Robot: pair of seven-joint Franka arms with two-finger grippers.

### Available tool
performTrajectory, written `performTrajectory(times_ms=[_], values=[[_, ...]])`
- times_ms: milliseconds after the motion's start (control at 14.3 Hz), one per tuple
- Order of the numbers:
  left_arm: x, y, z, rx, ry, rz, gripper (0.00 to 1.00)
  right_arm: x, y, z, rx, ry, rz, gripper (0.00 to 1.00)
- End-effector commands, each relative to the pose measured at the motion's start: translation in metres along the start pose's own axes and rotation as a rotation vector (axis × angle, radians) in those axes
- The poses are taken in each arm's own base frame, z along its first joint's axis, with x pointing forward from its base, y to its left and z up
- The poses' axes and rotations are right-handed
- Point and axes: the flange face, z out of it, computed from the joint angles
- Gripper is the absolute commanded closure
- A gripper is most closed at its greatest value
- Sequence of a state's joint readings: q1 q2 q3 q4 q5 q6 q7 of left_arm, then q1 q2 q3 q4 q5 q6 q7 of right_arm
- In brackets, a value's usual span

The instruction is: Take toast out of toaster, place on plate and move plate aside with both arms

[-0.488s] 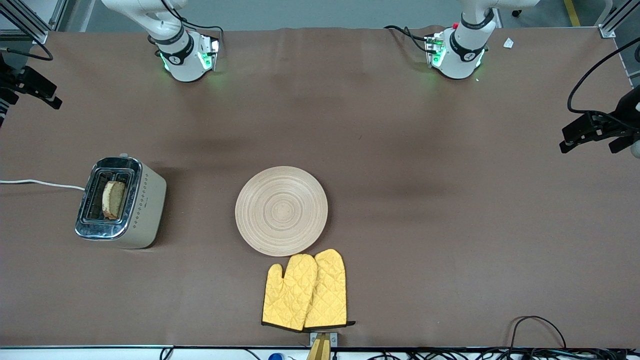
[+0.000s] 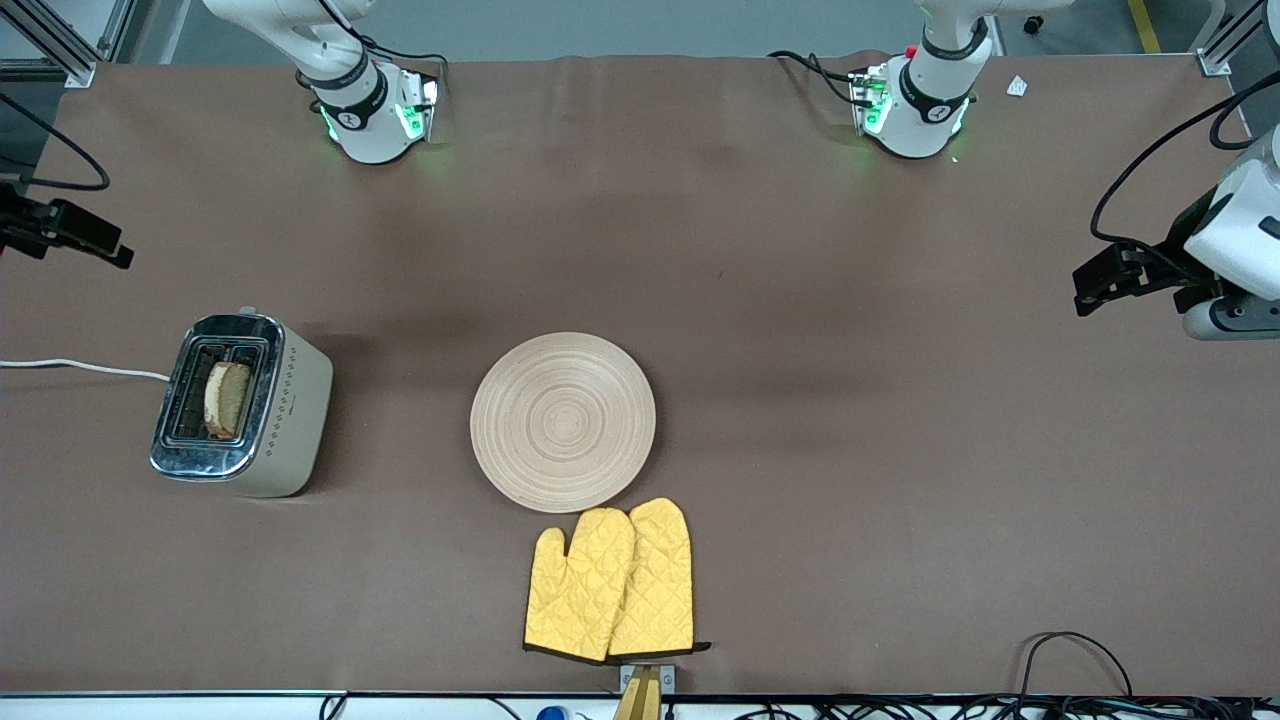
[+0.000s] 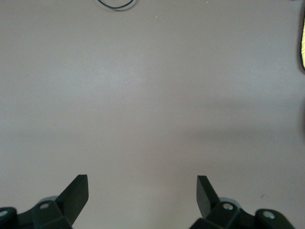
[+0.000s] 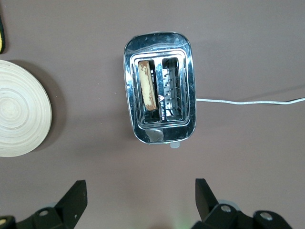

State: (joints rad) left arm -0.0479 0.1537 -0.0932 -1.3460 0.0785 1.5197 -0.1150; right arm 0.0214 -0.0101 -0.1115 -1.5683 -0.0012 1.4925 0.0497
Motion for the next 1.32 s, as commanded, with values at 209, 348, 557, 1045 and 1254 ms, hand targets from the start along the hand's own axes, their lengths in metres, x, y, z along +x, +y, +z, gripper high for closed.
performTrajectory(times_ms=[209,348,557,1045,1254], values=[[-0.006,-0.005,-0.017,-0.013,0.021,-0.008,0.0,-0.007,0.002,-0.012,0.031,-0.009,0.002,0.0],[-0.005,-0.011,-0.016,-0.044,0.016,-0.004,0.0,-0.006,0.003,-0.013,0.036,-0.002,0.005,0.0],[-0.005,-0.02,-0.013,-0.061,0.009,0.036,0.0,-0.005,0.0,-0.011,0.036,0.001,-0.001,0.0],[-0.011,-0.02,-0.008,-0.062,-0.048,0.037,0.0,0.011,-0.005,0.01,0.031,-0.006,-0.007,0.0],[-0.011,-0.021,-0.002,-0.061,-0.072,0.045,0.0,0.022,-0.009,0.025,0.03,0.004,-0.011,0.0]])
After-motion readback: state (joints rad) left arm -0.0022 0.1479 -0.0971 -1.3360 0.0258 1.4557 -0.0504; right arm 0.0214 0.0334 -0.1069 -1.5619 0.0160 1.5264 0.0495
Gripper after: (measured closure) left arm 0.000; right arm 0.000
